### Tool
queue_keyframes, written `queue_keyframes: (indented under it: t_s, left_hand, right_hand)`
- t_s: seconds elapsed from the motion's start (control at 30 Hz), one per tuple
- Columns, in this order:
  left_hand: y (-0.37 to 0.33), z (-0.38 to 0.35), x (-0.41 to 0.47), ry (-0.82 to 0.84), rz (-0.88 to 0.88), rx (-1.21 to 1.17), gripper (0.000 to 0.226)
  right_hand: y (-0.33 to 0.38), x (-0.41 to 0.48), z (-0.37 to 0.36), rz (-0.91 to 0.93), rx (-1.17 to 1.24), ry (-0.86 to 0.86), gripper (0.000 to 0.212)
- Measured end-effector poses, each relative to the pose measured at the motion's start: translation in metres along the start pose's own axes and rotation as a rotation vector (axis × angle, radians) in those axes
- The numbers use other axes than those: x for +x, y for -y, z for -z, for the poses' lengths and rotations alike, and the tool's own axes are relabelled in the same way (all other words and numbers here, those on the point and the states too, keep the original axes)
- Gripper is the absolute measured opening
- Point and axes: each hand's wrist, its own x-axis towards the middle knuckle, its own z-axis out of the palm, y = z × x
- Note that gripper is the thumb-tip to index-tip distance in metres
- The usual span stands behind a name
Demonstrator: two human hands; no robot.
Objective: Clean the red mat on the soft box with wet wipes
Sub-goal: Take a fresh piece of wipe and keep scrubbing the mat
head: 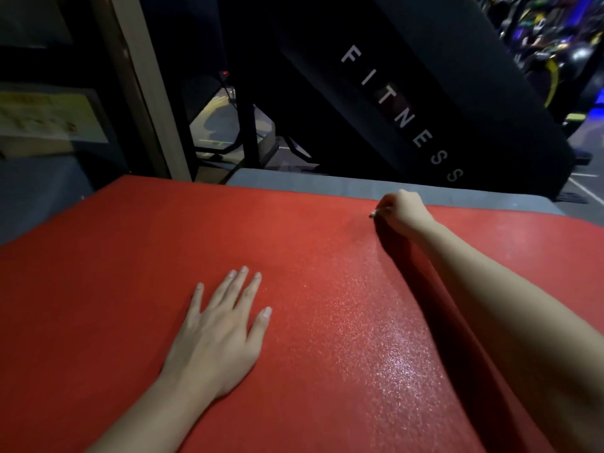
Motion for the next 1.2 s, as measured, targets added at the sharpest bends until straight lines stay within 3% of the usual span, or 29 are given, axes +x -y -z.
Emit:
queue_keyframes:
  t_s: [0.13,0.27,0.4,0.57,0.63,0.73,0.8,0.9,1.0,1.1,1.2]
  left_hand:
    - [0.001,0.001,0.0,0.009,0.005,0.015,0.085]
    - [0.002,-0.002,0.001,-0.003,0.002,0.006,0.079]
    - [0.003,-0.002,0.001,0.007,0.003,-0.004,0.079]
    - [0.003,0.0,0.001,0.016,-0.001,-0.001,0.079]
    - [0.003,0.0,0.001,0.02,0.002,0.007,0.08]
    - [0.002,0.001,0.001,0.015,0.004,-0.015,0.082]
    - [0.002,0.002,0.001,0.021,0.005,-0.027,0.082]
    - [0.002,0.002,0.002,0.018,0.003,-0.023,0.085]
    - [0.002,0.001,0.001,0.009,0.004,-0.032,0.087]
    - [0.003,0.001,0.002,0.018,0.005,-0.024,0.087]
    - [0.003,0.001,0.003,0.021,0.005,-0.018,0.087]
  right_hand:
    - [-0.01,0.031,-0.013,-0.193,0.176,-0.203,0.022]
    - [-0.003,0.053,-0.019,-0.295,0.19,-0.242,0.018]
    - [0.001,0.045,-0.025,-0.165,0.14,-0.172,0.013]
    - [0.016,0.023,-0.008,0.144,0.068,0.112,0.013]
    - [0.019,0.023,-0.011,0.129,0.106,0.074,0.019]
    - [0.024,0.025,-0.023,-0.041,0.162,-0.078,0.029]
    - [0.032,0.02,-0.029,-0.045,0.131,-0.069,0.027]
    - [0.044,-0.006,-0.023,0.058,0.1,0.08,0.022]
    - [0.048,-0.041,-0.012,0.233,0.05,0.281,0.035]
    - [0.047,-0.053,-0.015,0.31,-0.051,0.171,0.028]
    - [0.045,-0.055,-0.024,0.236,0.039,-0.015,0.026]
